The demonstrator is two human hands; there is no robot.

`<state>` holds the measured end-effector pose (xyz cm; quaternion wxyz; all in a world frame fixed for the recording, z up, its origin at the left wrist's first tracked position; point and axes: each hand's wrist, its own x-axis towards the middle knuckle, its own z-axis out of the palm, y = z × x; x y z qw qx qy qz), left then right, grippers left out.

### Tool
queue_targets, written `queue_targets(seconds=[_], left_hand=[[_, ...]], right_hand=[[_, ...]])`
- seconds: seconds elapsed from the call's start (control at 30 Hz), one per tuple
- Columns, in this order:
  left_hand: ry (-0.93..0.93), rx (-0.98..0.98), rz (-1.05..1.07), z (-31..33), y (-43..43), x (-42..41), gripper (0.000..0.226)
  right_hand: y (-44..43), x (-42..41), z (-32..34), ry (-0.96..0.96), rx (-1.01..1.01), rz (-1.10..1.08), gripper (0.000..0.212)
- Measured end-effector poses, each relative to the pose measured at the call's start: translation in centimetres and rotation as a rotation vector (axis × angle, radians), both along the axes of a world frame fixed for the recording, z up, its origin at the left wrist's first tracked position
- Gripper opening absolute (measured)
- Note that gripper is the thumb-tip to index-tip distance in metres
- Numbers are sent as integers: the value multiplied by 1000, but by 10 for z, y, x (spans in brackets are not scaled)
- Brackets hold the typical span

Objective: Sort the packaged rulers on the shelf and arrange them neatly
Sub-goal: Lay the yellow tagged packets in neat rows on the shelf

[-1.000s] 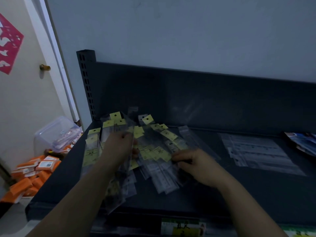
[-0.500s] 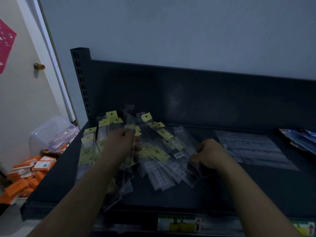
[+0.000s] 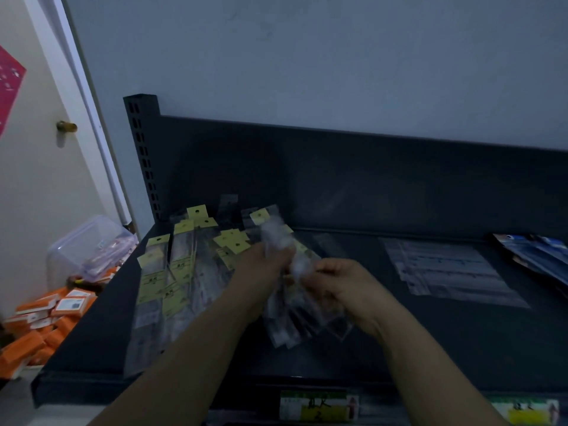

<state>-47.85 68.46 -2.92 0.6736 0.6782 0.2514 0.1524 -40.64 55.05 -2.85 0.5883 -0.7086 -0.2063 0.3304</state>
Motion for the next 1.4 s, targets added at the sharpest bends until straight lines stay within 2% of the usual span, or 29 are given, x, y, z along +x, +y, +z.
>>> queue_targets(seconds=[0.1,0.13,0.2,0.23,0.27,0.3,0.37,0.47,0.57,0.63,0.7,0.77,0.8,0.9,0.97,1.03,1.1,1.2,1.27,1.4], left_hand=[[-4,8,40,-3,1,2,21],[-26,-45,54,-2,2,1,21],[-82,-157,79,1,7,-2,21],[-99,-192,96,1,10,-4,21],[-109,-220,112,2,13,-5,21],[-108,-236,129,3,16,-6,21],[-98,-276,145,4,18,-6,19],[-81,-343,142,5,17,-6,19],[-50,-345,111,4,17,-7,29],[-52,-335,90,5,16,-9,25],[-47,-315,73,7,17,-10,21],[-42,-311,63,7,18,-9,21],[-41,-308,55,8,19,-9,23],[-64,-304,20,13,23,-7,37],[-92,-279,22,16,24,-8,32],[-101,-170,1,16,26,-9,18],[-67,-95,-27,16,26,-12,8],[32,-72,-91,14,24,-17,17],[67,-65,-161,13,20,-19,23],[53,-145,-339,16,6,-21,28]], right_hand=[[4,0,-11,31,40,10,11],[1,7,-14,-70,4,-78,12],[-12,28,-19,-524,-284,-271,5],[-21,37,-22,-728,-494,-308,11],[-27,42,-23,-835,-670,-301,21],[-32,44,-22,-834,-775,-281,26],[-33,46,-18,-713,-813,-259,29],[-33,51,-9,-511,-795,-222,40],[-38,53,-1,-350,-695,-211,30],[-43,51,-1,-317,-529,-278,16],[-48,48,0,-190,-217,-361,6],[-52,46,5,1,37,-331,2],[-54,44,9,36,66,-268,3],[-57,38,18,13,-37,-38,11],[-56,33,22,18,-76,51,16],[-52,32,21,-4,-57,1,20],[-48,38,18,10,44,-193,27],[-42,47,14,167,316,-424,41],[-36,46,15,158,319,-409,44],[-12,31,19,67,181,-273,40]])
